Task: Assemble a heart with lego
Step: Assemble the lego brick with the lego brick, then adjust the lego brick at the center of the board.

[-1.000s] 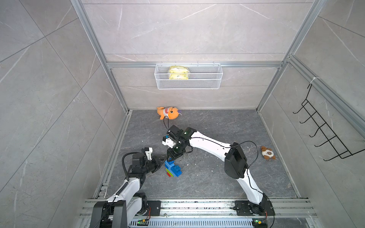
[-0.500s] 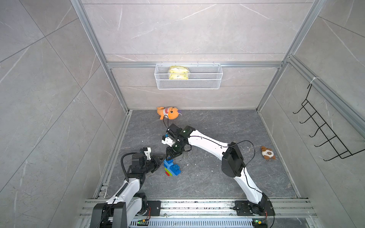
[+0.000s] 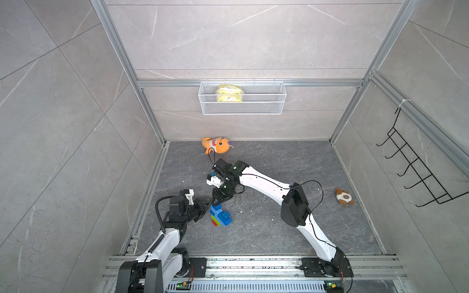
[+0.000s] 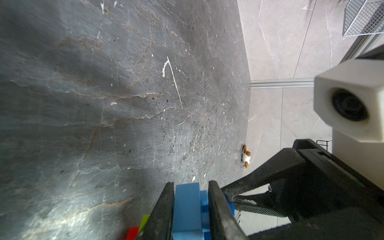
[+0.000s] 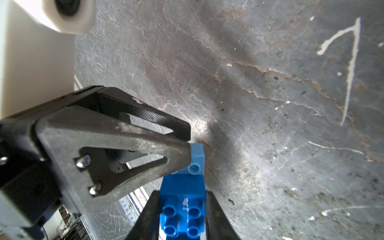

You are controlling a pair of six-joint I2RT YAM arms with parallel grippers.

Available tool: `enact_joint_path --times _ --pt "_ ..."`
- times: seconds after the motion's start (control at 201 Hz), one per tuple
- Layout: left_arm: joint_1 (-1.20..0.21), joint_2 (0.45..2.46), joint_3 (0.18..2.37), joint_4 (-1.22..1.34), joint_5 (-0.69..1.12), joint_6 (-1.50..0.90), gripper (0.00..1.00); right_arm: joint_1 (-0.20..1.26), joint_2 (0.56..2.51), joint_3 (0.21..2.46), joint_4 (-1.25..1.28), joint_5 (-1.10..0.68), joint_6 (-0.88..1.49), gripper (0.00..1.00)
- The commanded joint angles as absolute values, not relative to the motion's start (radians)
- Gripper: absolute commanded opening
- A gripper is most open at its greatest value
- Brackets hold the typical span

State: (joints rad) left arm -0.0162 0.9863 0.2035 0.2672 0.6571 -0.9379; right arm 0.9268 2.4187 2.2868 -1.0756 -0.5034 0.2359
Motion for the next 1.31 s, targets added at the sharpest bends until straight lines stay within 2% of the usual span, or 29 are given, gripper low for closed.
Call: enact_joint_path --times 0.0,0.075,0.154,0.354,0.533,0.698,1.051,1.186,1.3 --pt "-0.031 0.946 0.316 0.493 0.78 -0.975 0.0 0.95 2.497 2.226 -1.095 -0.466 0.222 0.31" --pt "-0.032 0.956 0.316 0.464 0.767 -0.961 0.0 0.946 2.474 2.214 -1.089 -0.444 0.217 0.34" --pt "-0.032 0.972 0.322 0.392 0.737 -0.947 0.0 0.932 2.433 2.194 -1.085 -0.416 0.209 0.41" --pt "-0.032 0.994 0.387 0.105 0.624 -0.875 0.0 0.837 2.263 2.051 -1.016 -0.362 0.207 0.52" --pt "-0.031 1.042 0.452 -0.045 0.568 -0.83 0.0 0.72 2.085 1.879 -0.914 -0.338 0.216 0.55" --pt "-0.031 1.163 0.488 -0.061 0.559 -0.842 0.0 0.638 1.957 1.739 -0.824 -0.334 0.232 0.56" --pt "-0.033 1.379 0.581 -0.014 0.544 -0.865 0.0 0.603 1.866 1.484 -0.736 -0.367 0.22 0.56" --pt "-0.033 1.428 0.608 0.011 0.536 -0.868 0.23 0.617 1.846 1.357 -0.634 -0.441 0.258 0.56" --pt "-0.033 1.456 0.626 0.03 0.542 -0.874 0.32 0.669 1.839 1.294 -0.593 -0.447 0.268 0.55"
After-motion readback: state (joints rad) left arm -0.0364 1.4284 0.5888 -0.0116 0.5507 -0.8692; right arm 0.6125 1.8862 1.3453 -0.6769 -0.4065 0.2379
